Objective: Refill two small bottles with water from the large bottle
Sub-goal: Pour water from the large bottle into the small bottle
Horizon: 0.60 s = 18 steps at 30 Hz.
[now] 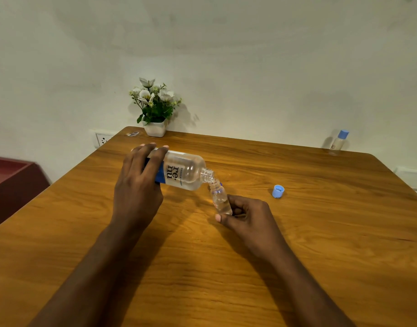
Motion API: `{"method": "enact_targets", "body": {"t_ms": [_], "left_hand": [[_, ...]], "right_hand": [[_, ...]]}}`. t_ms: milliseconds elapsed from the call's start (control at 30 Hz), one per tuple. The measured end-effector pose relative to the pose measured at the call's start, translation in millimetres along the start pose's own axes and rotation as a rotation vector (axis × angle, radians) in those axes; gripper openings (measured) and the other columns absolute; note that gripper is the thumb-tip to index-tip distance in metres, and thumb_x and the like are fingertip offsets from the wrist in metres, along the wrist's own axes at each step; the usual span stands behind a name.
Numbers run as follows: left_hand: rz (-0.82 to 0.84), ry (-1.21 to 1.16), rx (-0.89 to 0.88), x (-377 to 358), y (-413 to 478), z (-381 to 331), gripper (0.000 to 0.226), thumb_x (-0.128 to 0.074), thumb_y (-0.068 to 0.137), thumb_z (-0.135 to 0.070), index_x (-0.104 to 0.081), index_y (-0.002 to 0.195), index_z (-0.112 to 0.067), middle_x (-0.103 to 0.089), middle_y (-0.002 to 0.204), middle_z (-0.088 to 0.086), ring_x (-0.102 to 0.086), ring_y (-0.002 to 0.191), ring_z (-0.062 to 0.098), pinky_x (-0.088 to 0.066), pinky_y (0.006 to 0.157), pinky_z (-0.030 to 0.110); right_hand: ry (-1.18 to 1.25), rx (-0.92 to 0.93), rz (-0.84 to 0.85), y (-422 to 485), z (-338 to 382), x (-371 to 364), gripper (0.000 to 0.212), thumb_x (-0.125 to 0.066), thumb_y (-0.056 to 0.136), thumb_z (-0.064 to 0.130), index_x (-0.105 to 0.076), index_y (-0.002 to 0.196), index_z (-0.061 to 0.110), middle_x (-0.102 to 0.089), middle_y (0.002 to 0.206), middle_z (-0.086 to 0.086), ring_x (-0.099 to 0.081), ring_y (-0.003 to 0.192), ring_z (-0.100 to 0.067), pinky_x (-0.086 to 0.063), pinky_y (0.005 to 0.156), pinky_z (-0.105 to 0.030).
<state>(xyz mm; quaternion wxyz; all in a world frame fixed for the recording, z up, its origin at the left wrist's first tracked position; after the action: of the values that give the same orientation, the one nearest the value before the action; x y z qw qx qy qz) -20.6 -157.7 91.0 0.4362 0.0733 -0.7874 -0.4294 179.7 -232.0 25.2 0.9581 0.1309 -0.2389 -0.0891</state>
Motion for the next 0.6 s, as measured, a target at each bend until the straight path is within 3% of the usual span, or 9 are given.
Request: {"method": "enact_targets", "body": {"t_ms": [600], "left_hand": [[-0.004,-0.001,-0.003,0.6,-0.3,-0.3,0.072,-0.065,0.068,0.018,-0.049,0.133,-0.007,-0.05,0.131,0.02,-0.04,0.126,0.036,-0.05,0.089,0.052]], "right_hand": [[0.008,0.008,0.009,0.2,1.7,-0.5,0.018,-0.074,0.082,0.018,-0.074,0.1,0.021,-0.073,0.082,0.015,-0.066,0.077,0.0,-0.047,0.07,-0.017]]}}
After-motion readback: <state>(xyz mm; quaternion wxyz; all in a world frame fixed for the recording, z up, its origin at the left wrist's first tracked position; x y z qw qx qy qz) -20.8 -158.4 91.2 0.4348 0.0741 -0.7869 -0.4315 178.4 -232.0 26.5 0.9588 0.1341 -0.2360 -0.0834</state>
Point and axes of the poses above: each hand's wrist, its own y-axis towards the middle knuckle, its own x-axis out of the back of the hand, z = x × y, the point moved 9 cm from there along y, towards the middle knuckle
